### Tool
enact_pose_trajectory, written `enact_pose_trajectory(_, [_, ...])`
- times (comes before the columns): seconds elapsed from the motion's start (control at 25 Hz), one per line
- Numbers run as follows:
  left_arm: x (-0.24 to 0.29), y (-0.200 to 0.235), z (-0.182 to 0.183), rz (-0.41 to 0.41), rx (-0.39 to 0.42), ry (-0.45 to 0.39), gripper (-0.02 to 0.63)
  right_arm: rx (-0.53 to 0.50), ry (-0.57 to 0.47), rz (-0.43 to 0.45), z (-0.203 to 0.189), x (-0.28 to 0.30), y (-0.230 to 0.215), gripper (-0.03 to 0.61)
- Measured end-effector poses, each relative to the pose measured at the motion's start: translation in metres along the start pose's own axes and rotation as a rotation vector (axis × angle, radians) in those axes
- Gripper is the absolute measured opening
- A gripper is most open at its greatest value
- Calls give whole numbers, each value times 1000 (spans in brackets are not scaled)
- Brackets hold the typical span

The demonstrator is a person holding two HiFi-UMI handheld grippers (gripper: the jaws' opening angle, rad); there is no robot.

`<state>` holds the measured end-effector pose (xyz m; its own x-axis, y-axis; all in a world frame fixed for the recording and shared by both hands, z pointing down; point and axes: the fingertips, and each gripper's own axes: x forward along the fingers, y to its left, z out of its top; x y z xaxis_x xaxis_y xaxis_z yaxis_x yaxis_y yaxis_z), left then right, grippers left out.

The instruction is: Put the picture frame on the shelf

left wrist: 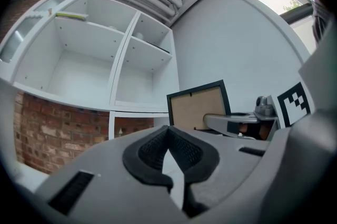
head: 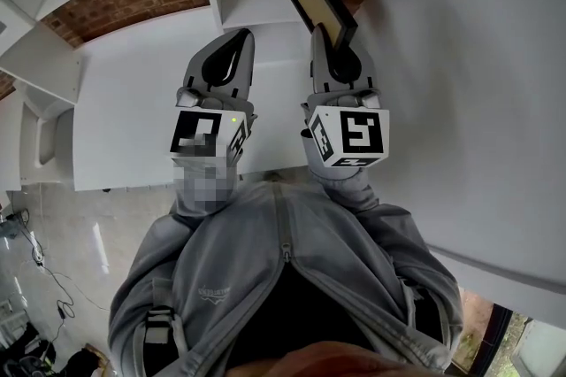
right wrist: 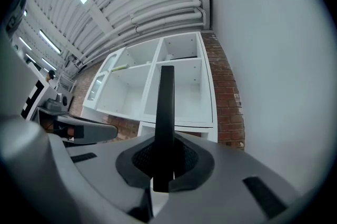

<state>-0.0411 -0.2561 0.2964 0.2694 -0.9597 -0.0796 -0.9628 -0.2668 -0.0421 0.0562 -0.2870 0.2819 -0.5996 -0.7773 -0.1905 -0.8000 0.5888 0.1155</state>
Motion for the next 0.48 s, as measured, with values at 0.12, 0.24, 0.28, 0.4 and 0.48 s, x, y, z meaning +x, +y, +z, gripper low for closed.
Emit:
enact_pose_trajectory(0.12, [4,1,-1,11,1,5,7,1,0,16,-2,4,-2,35])
enact_pose_trajectory(0.24, [6,4,0,14,-10,3,6,-11,-1,30,1,8,0,35])
enact_pose_trajectory(0.28, [6,5,2,15,-10,0,8,-15,-3,33,3,9,1,35])
enact_pose_trajectory(0.4, [7,7,7,5,-6,-11,7,-24,-13,29,8,12,3,35])
enact_pose_trajectory(0.48, [8,9,9,-4,-4,-15,7,-25,-9,26,8,14,5,35])
